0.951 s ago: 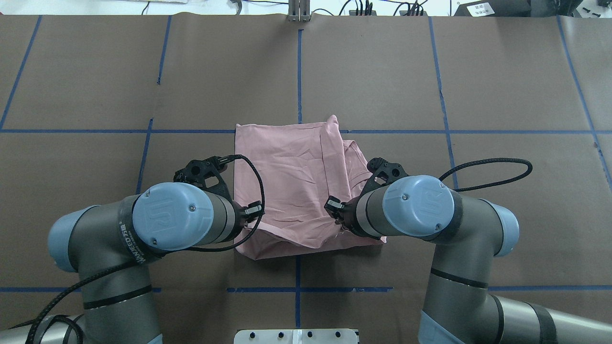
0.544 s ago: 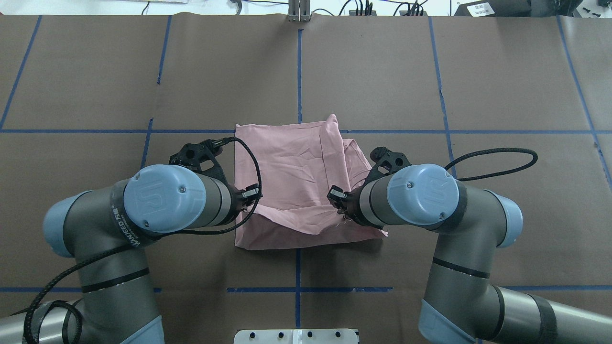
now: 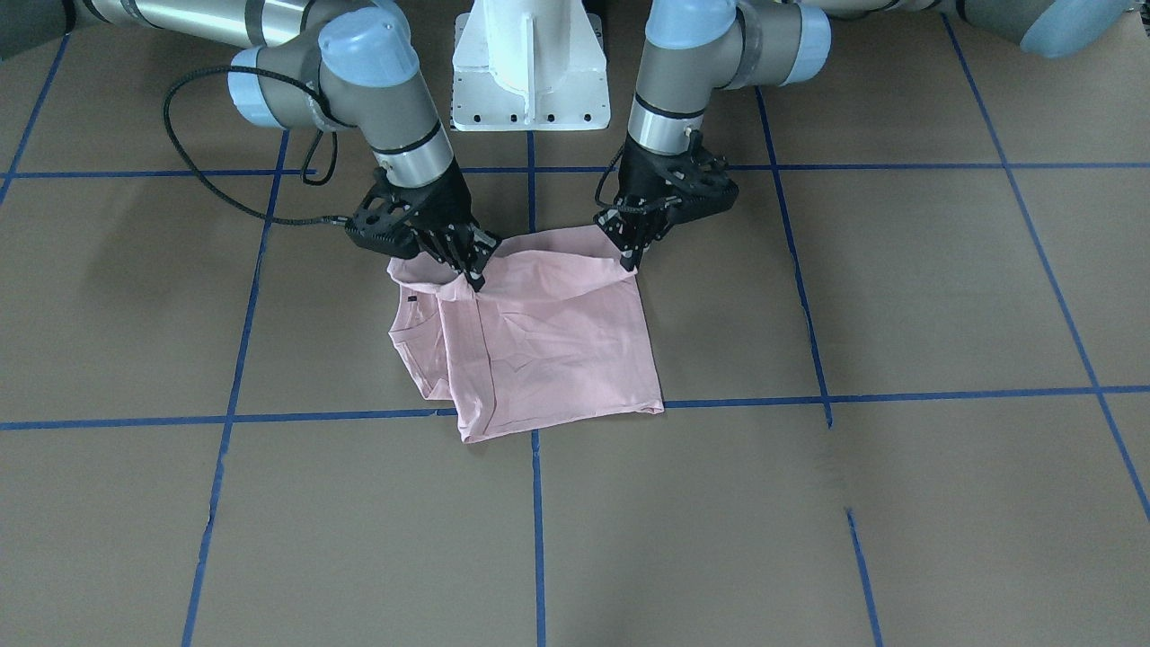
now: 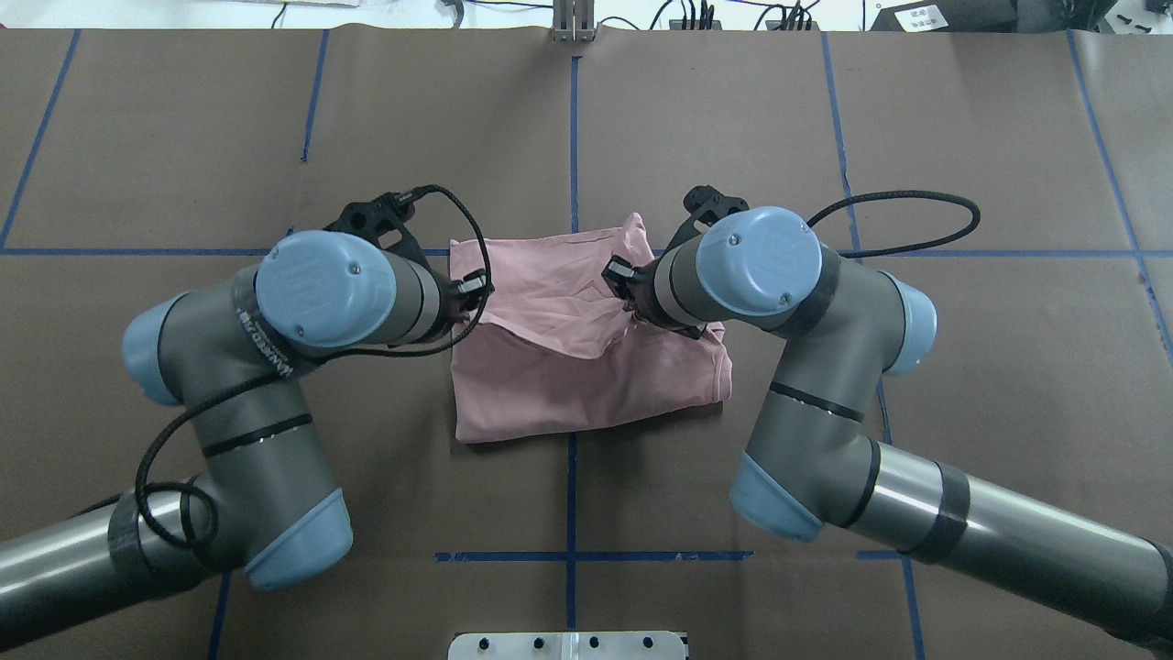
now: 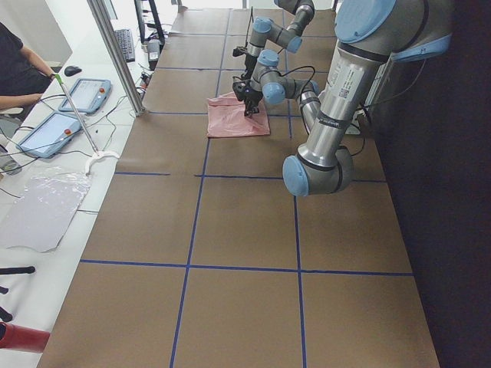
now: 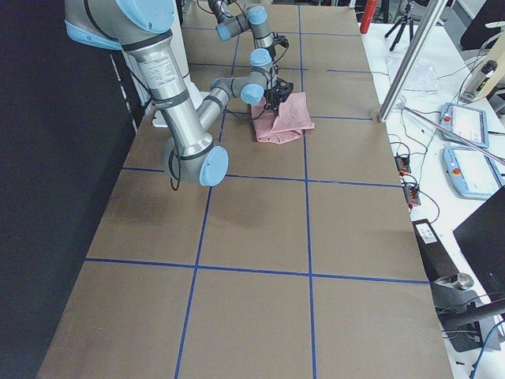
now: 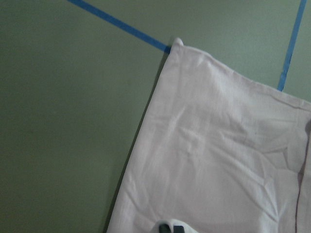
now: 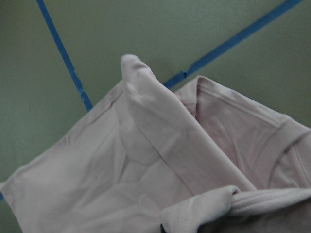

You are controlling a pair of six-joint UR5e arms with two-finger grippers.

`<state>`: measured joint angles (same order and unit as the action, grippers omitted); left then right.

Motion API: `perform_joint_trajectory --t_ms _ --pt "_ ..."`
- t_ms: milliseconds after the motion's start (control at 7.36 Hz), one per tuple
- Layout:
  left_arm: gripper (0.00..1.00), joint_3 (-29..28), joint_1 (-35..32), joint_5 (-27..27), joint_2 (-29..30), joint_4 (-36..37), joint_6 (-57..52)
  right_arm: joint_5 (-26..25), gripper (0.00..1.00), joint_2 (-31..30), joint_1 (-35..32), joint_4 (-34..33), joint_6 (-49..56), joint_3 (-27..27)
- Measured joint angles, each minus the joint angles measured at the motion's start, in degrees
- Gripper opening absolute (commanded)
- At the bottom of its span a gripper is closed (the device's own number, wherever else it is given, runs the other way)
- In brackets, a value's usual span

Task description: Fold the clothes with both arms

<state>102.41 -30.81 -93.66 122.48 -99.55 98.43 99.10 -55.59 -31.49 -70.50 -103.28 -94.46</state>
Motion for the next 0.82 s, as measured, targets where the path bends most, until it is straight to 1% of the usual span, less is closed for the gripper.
perform_joint_trajectory --t_ms 136,272,408,544,815 --pt "0.99 -5.1 -3.3 0.0 1.9 -2.8 -1.7 0.2 0.99 2.7 -2.6 3.6 0.2 6.5" --pt "1.0 -9.8 -5.9 -0.1 3.2 -5.8 -4.8 0.4 1.0 6.4 -4.7 5.6 1.0 13.3" --pt "1.0 -12.4 -7.1 -0.1 3.8 -8.1 -7.4 0.4 1.0 10.2 -6.1 6.5 2.7 18.8" --pt "1.0 -13.5 -7.6 -0.1 4.1 -9.5 -8.6 0.4 1.0 12.6 -7.3 6.8 4.0 22.0" --pt "1.0 -13.9 -8.3 -0.4 4.1 -10.3 -9.7 0.6 1.0 14.2 -9.8 7.1 5.3 24.9"
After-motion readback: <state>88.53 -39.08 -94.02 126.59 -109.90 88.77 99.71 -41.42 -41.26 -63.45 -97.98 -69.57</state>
